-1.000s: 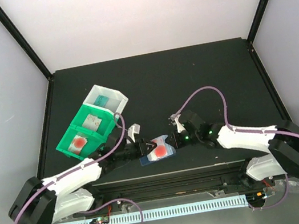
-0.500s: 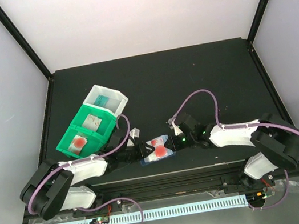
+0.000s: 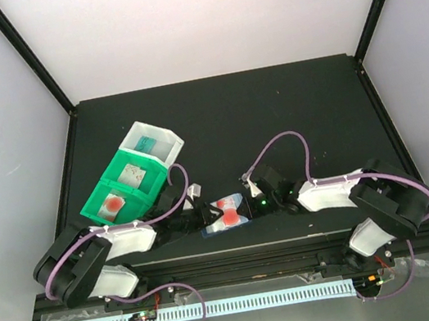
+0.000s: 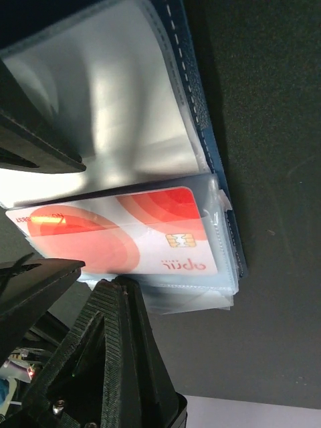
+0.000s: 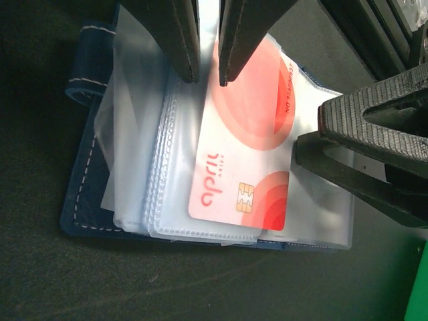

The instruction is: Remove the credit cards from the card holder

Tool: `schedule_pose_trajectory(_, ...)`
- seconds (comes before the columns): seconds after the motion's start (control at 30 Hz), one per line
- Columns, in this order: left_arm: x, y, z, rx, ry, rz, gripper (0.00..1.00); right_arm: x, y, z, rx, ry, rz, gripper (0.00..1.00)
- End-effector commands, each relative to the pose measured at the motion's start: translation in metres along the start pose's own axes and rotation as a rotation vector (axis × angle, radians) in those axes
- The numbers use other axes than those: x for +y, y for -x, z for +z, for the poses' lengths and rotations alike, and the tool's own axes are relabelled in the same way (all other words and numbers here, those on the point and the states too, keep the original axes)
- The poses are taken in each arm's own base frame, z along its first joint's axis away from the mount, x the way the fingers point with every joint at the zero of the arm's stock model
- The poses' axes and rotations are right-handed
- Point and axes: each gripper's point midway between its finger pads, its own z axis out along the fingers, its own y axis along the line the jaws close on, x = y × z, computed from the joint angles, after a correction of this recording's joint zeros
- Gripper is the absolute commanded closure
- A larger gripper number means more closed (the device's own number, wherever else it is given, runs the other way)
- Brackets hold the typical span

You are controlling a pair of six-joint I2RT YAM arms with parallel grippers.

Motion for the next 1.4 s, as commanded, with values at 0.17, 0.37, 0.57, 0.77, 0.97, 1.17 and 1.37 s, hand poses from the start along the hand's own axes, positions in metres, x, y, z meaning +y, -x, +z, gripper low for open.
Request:
schedule_pose_trajectory(0.17,0.001,0.007,0.011,-0.020,-0.032,-0.033,0.64,-0.013,-0.011,0.008,0.012,-0.021,0.019,0.88)
schedule_pose_trajectory(0.37,0.000,0.005,0.015,-0.014,-0.062,-0.054,0.72,-0.016,-0.017,0.010,0.020,-0.007,0.043,0.87)
schedule_pose_trajectory(0.57,-0.002,0.004,0.014,-0.016,-0.074,-0.047,0.93,-0.017,-0.016,0.008,0.011,-0.015,0.045,0.87)
schedule_pose_trajectory(0.77,-0.006,0.002,0.009,-0.016,-0.092,-0.034,0.98,-0.016,-0.015,0.008,0.007,-0.014,0.054,0.87)
schedule_pose_trajectory(0.97,-0.002,0.002,0.006,-0.022,-0.075,-0.037,0.98,-0.019,-0.014,0.006,-0.004,-0.036,0.055,0.87)
schedule_pose_trajectory(1.17,0.010,-0.002,0.005,-0.028,-0.039,-0.058,0.98,-0.026,-0.015,0.006,-0.003,-0.066,0.056,0.87)
schedule_pose_trajectory(1.37,0.018,-0.002,-0.005,-0.076,-0.009,-0.083,0.98,-0.031,-0.018,0.008,0.000,-0.079,0.068,0.87)
